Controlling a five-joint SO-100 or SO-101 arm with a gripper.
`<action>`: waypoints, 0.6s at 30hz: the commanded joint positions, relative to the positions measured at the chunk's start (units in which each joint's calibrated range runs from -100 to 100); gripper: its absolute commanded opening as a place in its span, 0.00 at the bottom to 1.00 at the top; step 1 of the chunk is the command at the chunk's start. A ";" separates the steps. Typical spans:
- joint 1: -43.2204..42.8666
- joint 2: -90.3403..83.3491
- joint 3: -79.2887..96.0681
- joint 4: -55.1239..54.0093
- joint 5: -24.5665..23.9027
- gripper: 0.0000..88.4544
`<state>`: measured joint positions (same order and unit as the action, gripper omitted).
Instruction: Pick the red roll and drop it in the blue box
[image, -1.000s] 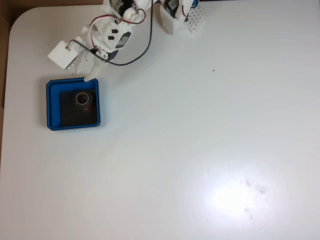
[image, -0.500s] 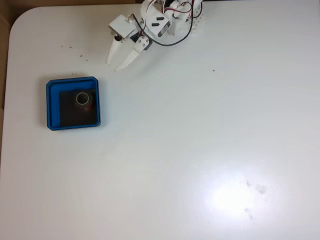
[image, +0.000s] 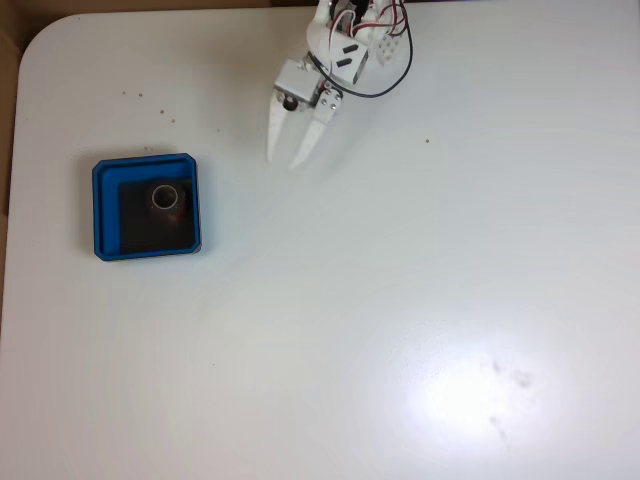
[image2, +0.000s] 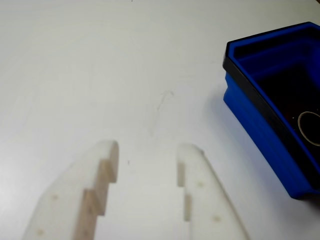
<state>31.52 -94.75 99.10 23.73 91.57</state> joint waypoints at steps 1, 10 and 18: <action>-9.19 -0.65 0.90 5.40 0.28 0.12; -31.27 -0.57 0.90 8.04 0.20 0.12; -38.50 -0.65 0.81 7.38 0.02 0.12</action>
<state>-5.89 -94.75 99.10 31.44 91.57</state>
